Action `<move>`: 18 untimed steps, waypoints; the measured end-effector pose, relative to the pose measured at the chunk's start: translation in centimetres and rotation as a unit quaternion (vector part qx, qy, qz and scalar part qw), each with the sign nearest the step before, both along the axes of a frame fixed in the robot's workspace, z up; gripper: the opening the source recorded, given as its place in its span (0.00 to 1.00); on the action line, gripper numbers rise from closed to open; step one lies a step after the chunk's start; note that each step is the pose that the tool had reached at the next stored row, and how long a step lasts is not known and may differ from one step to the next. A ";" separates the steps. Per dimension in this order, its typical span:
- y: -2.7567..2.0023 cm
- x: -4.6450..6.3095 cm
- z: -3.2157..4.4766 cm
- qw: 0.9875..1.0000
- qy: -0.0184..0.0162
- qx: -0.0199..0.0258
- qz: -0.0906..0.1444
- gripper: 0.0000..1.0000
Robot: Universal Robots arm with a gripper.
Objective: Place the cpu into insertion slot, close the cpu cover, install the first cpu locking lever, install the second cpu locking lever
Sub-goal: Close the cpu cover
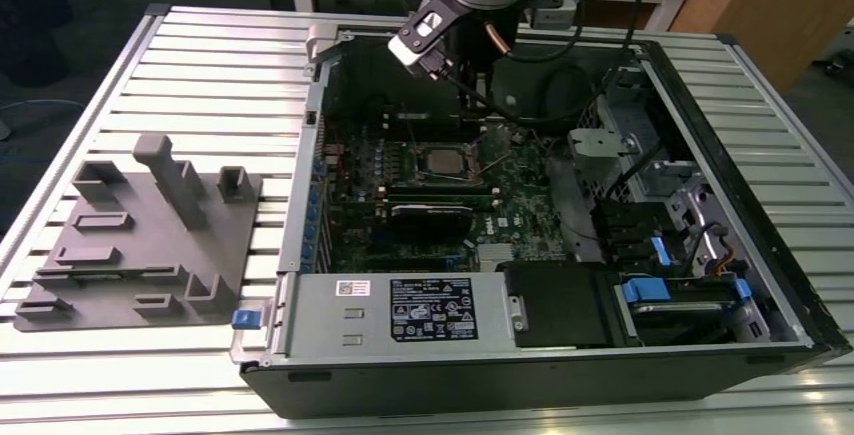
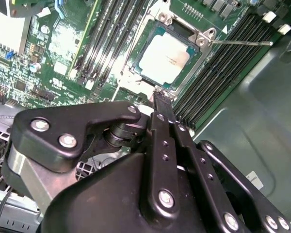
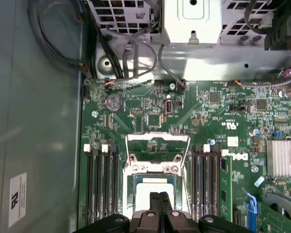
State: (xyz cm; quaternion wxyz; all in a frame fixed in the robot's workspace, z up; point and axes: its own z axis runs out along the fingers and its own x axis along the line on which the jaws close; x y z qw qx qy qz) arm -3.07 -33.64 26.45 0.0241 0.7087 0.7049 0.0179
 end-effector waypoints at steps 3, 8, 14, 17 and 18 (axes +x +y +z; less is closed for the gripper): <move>0.01 0.0 0.00 1.000 0.000 0.000 0.000 0.11; 0.01 0.1 0.00 1.000 0.000 0.000 0.000 0.11; 0.00 0.3 0.00 1.000 0.000 0.000 0.000 0.11; 0.04 0.4 0.00 1.000 0.000 0.000 0.000 0.11; 0.04 0.4 0.00 1.000 0.000 0.000 0.000 0.11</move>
